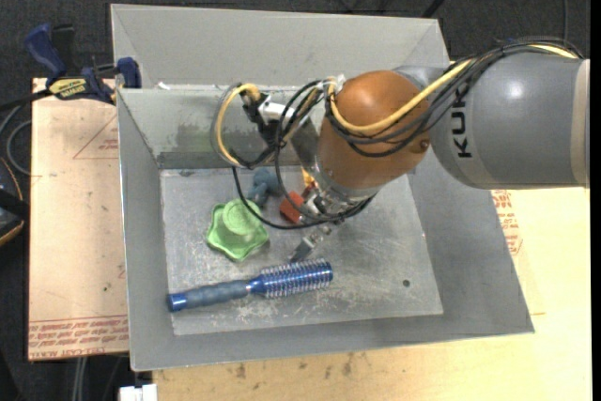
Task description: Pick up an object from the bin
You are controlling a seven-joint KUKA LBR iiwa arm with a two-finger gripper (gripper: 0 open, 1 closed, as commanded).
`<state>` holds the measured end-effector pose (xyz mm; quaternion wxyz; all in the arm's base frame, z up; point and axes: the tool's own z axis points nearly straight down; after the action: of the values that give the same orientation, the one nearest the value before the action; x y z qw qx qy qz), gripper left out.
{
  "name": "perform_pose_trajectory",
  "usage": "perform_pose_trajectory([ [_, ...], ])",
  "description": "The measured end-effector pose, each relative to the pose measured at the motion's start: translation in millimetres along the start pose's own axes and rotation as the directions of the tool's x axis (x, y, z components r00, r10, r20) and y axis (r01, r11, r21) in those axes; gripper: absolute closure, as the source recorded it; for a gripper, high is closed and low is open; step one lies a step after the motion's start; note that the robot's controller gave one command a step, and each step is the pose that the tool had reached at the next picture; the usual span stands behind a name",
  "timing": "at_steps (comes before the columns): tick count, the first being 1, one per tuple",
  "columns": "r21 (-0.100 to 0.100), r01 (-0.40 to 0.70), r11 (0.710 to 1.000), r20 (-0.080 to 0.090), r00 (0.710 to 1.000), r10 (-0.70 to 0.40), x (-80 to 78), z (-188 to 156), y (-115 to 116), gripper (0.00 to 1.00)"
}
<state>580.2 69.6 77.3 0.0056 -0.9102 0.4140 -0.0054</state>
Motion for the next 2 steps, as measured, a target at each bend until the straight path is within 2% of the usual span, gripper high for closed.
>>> perform_pose_trajectory([
  [1, -0.037, -0.041, 0.998, 0.014, 0.999, 0.042, 28.1, 2.3, -43.9, 0.0],
  [2, -0.013, 0.305, 0.952, 0.012, 0.952, -0.305, 18.0, -14.2, 2.2, 0.0],
])
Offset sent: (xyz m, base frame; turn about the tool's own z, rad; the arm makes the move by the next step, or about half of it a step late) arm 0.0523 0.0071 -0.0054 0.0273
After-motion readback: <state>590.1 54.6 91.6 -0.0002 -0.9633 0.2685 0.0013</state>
